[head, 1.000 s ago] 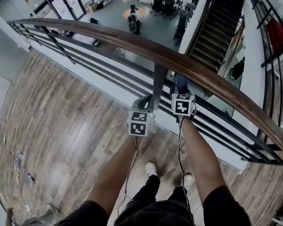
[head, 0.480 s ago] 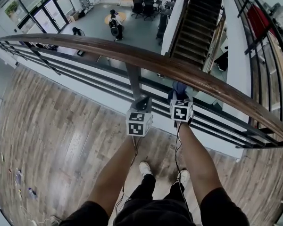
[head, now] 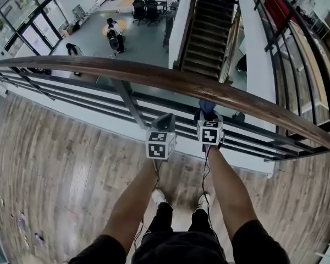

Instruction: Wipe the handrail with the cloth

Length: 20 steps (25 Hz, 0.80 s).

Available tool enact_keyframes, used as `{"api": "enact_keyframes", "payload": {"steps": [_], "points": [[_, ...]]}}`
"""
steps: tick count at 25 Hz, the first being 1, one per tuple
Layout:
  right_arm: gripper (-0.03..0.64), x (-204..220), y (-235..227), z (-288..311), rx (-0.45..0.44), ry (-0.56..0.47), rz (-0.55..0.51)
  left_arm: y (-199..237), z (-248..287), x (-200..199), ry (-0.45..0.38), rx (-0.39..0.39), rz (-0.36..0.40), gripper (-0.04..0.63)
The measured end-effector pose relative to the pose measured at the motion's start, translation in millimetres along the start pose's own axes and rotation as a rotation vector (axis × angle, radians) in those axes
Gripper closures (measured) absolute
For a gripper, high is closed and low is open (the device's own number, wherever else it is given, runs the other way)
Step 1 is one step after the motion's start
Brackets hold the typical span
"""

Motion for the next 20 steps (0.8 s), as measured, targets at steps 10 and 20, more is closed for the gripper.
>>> {"api": "enact_keyframes", "payload": {"steps": [10, 20], "points": [[0.502, 43.6, -131.7, -6.3, 0.04, 0.034, 0.066, -106.2, 74.5, 4.8, 0.026, 0.082, 0.02, 0.597], [0.502, 82.5, -249.3, -16.2, 0.104, 0.047, 0.069, -205.7, 144.7, 14.1, 0.066, 0.164, 0.055, 0.597]]}}
Point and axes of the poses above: the fingertips, and each gripper's own axes: z forward along the fingers, y to its left, x out of its underside, the point moved 1 cm from there along -z, backward along the fingers, and after that the axes turned 15 degrees about x, right-handed, at the moved point
